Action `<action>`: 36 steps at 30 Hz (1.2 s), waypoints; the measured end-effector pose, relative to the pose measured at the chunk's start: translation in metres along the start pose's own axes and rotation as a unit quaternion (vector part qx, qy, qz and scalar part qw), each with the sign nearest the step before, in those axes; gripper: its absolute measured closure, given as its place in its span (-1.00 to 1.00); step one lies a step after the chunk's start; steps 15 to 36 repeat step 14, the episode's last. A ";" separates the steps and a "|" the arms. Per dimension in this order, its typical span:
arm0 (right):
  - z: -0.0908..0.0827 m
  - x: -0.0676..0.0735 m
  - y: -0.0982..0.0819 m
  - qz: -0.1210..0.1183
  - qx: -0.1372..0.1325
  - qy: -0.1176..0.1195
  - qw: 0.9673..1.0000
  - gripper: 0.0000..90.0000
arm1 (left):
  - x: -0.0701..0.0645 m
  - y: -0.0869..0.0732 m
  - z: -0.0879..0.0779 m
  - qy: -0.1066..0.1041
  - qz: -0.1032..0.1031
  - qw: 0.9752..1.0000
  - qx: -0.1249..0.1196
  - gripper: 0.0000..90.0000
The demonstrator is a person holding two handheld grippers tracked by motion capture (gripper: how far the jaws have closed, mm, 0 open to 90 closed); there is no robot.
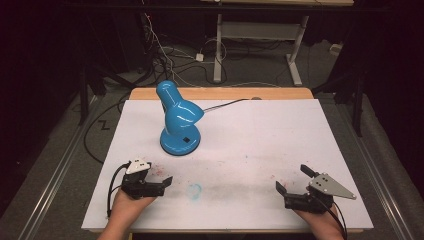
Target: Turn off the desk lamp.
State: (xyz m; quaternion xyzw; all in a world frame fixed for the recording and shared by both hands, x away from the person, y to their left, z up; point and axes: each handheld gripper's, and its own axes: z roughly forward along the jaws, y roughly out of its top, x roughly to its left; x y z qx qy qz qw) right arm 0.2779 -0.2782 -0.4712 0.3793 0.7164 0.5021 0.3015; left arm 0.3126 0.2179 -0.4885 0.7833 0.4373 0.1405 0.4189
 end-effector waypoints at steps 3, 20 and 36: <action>-0.001 0.001 0.001 0.002 -0.002 -0.001 1.000 -0.99 | -0.005 0.002 -0.009 -0.004 0.018 0.999 -0.032 -1.00; 0.007 -0.004 -0.003 0.011 0.013 -0.009 1.000 -0.99 | -0.001 0.005 -0.012 -0.005 0.018 0.999 -0.051 -1.00; 0.007 -0.004 -0.003 0.011 0.013 -0.009 1.000 -0.99 | -0.001 0.005 -0.012 -0.005 0.018 0.999 -0.051 -1.00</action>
